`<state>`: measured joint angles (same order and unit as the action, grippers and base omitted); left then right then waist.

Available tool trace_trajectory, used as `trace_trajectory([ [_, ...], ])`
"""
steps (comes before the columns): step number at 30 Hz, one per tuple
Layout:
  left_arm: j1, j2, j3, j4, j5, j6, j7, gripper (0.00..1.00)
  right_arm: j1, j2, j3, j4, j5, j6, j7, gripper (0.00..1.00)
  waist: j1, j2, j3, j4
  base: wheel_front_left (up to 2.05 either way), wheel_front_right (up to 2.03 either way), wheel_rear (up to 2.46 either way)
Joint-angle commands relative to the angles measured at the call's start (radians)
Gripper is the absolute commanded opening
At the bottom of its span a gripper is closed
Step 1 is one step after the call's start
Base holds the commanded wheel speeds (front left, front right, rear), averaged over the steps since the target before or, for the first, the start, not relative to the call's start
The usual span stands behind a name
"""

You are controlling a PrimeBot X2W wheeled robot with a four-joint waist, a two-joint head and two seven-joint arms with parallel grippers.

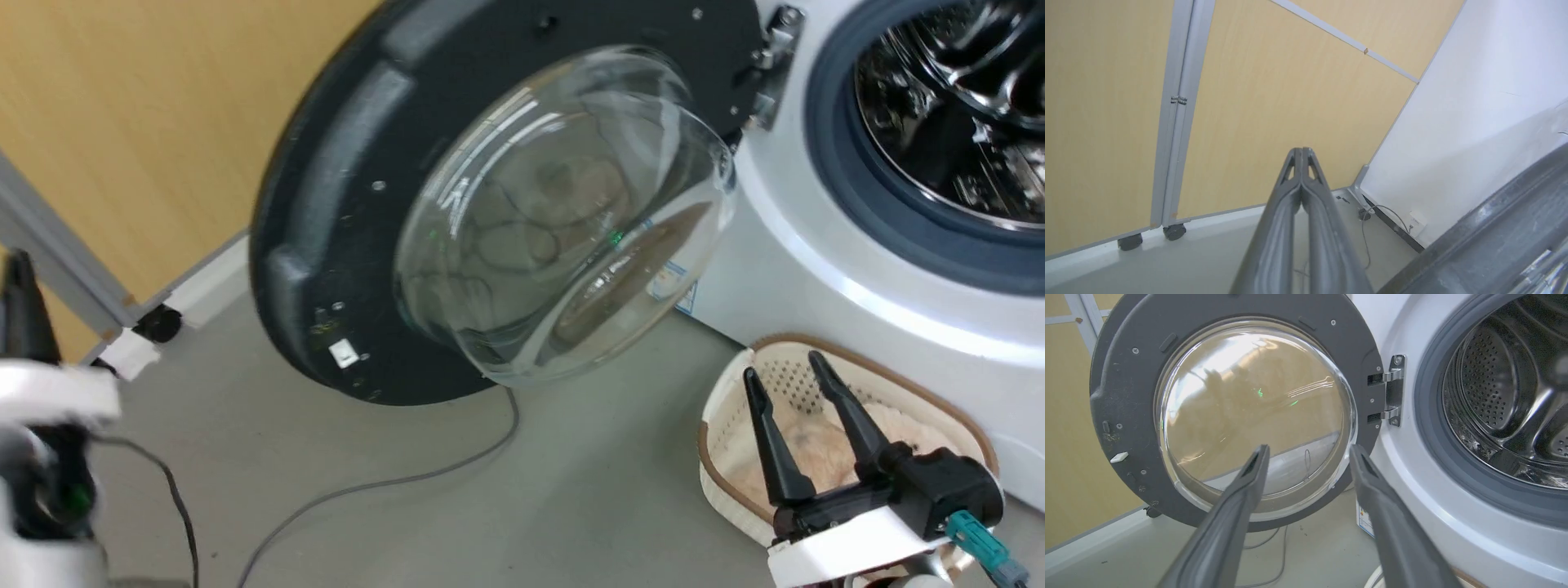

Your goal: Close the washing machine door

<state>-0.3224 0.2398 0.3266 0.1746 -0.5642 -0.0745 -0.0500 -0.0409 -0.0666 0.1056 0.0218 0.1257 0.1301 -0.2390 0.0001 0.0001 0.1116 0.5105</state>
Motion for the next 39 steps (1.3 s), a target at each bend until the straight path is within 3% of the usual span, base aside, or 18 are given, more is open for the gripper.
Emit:
trace_trajectory([
  [1,-0.036,0.008,0.011,0.029,-0.031,-0.007,0.028,0.0,0.005,-0.003,-0.003,-0.009,-0.008,0.001,0.003,1.0,-0.0001,-0.0001,0.018,-0.017,0.0,0.0,0.0],
  [6,-0.203,0.038,0.069,0.233,-0.248,-0.021,0.228,0.0,-0.003,-0.011,-0.004,-0.027,-0.014,0.001,0.015,1.0,-0.0001,-0.0001,0.051,-0.04,0.0,0.0,0.0],
  [12,-0.331,0.036,0.153,0.433,-0.488,0.005,0.472,0.0,-0.02,-0.013,-0.008,-0.036,-0.019,0.001,0.022,1.0,-0.0001,-0.0001,0.074,-0.065,0.0,0.0,0.0],
  [14,-0.351,0.035,0.165,0.467,-0.542,-0.002,0.537,0.0,-0.022,-0.014,-0.01,-0.038,-0.02,0.001,0.023,1.0,-0.0001,-0.0001,0.078,-0.07,0.0,0.0,0.0],
  [15,-0.365,0.029,0.172,0.483,-0.611,-0.022,0.628,0.0,-0.024,-0.015,-0.015,-0.039,-0.023,0.001,0.025,1.0,-0.0001,-0.0001,0.082,-0.075,0.0,0.0,0.0],
  [24,-0.286,0.005,0.115,0.389,-0.716,-0.053,0.861,0.0,-0.024,-0.006,-0.033,-0.024,-0.018,0.001,0.016,1.0,-0.0001,-0.0001,0.059,-0.087,0.0,0.0,0.0],
  [32,-0.159,-0.052,0.061,0.239,-0.739,-0.055,0.95,0.0,0.0,0.008,-0.062,0.005,0.003,0.001,-0.004,1.0,-0.0001,-0.0001,-0.003,-0.101,0.0,0.0,0.0],
  [39,-0.026,-0.137,0.007,0.109,-0.761,0.008,1.025,0.0,0.026,0.014,-0.086,0.018,0.03,0.001,-0.016,1.0,-0.0001,-0.0001,-0.048,-0.13,0.0,0.0,0.0],
])
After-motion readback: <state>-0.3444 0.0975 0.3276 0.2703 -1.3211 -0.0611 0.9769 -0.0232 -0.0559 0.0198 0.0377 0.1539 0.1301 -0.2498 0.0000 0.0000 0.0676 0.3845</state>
